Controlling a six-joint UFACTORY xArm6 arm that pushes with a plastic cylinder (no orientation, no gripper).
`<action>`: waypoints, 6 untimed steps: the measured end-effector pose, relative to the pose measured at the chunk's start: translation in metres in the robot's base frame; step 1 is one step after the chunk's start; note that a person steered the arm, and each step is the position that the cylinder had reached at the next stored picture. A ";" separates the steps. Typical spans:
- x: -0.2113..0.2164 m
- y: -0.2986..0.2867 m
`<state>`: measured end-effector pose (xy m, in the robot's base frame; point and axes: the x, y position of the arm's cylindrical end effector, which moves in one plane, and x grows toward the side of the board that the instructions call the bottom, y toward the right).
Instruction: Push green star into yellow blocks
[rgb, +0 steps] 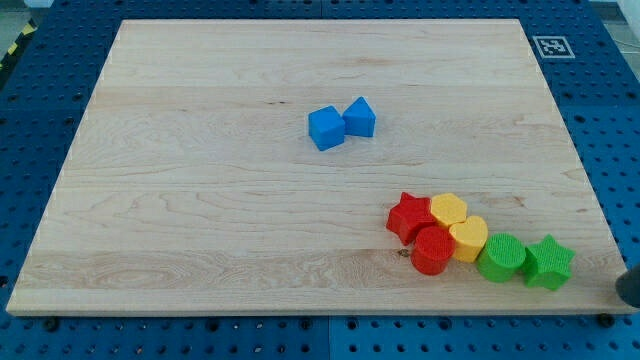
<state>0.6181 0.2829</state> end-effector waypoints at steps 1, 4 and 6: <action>0.000 -0.026; -0.041 -0.085; -0.047 -0.089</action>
